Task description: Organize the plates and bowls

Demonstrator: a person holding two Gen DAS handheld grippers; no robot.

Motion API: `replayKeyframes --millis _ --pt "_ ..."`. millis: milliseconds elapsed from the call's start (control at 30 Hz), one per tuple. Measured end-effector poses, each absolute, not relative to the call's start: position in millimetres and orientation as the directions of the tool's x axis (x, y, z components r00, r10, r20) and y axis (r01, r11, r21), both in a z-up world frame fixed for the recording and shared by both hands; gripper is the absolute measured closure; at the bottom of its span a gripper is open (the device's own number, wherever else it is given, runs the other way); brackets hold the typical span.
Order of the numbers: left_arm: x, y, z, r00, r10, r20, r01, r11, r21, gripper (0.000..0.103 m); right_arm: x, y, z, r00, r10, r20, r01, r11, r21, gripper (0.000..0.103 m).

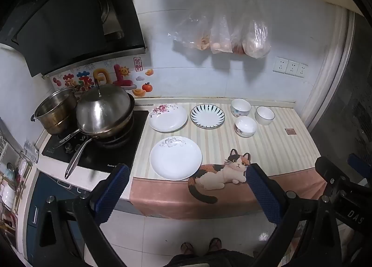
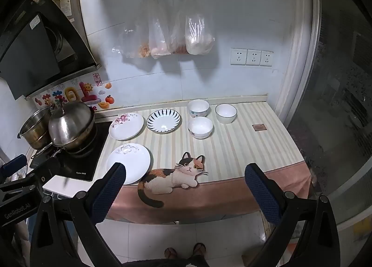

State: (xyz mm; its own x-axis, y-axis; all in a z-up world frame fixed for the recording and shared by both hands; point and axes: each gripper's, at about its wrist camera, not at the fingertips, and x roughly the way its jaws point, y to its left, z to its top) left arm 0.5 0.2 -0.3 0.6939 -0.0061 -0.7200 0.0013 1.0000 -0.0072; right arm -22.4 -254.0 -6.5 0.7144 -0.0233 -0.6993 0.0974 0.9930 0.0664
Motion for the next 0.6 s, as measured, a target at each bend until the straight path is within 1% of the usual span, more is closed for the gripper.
replayKeyframes --millis 600 --pt "4.8 -1.9 5.3 0.703 0.008 -0.712 -0.003 1.000 0.009 0.000 -20.8 -254.1 -4.1 0.718 -0.023 -0.696 0.099 0.993 0.070 0.000"
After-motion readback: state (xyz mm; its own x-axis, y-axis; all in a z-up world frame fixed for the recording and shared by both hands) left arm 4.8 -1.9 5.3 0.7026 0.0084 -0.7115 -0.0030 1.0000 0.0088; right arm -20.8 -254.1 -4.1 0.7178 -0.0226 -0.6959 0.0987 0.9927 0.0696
